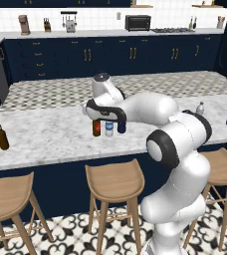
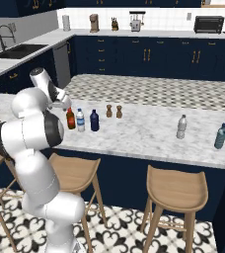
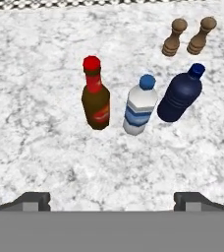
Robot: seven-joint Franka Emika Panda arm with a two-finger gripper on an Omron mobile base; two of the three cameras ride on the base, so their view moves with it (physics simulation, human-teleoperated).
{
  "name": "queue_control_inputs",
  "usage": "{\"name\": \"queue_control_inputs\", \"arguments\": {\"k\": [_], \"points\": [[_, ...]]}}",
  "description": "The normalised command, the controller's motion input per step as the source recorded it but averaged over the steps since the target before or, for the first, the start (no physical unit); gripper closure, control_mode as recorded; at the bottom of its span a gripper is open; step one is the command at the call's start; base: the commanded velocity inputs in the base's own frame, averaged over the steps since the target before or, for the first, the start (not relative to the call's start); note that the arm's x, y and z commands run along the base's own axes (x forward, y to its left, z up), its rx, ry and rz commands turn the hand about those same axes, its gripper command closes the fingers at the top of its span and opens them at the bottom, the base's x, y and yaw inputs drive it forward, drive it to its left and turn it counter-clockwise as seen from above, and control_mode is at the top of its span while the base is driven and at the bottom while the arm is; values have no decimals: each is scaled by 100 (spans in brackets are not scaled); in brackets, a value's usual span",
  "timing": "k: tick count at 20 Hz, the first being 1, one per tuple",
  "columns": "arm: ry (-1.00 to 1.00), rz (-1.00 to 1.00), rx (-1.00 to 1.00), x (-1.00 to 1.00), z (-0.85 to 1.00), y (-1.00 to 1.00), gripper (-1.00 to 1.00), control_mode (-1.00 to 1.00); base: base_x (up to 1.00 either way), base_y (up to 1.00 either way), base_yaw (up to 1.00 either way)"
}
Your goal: Move the plastic bottles in the middle to the plastics group, and the glass bottles in the middle to the glass group.
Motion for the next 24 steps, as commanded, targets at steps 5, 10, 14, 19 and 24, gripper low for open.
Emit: {"name": "queue_control_inputs", "arguments": {"k": [5, 10, 14, 19, 24], "points": [[2, 0, -2, 13, -15, 0, -100, -100, 0, 0, 0], [-4, 0, -4, 12, -12, 13, -100, -100, 0, 0, 0], [0, 0, 0, 54, -13, 13, -100, -100, 0, 0, 0], [-9, 4, 2, 17, -21, -13, -100, -100, 0, 0, 0], [0, 12, 1, 6, 0, -13, -100, -100, 0, 0, 0]]}}
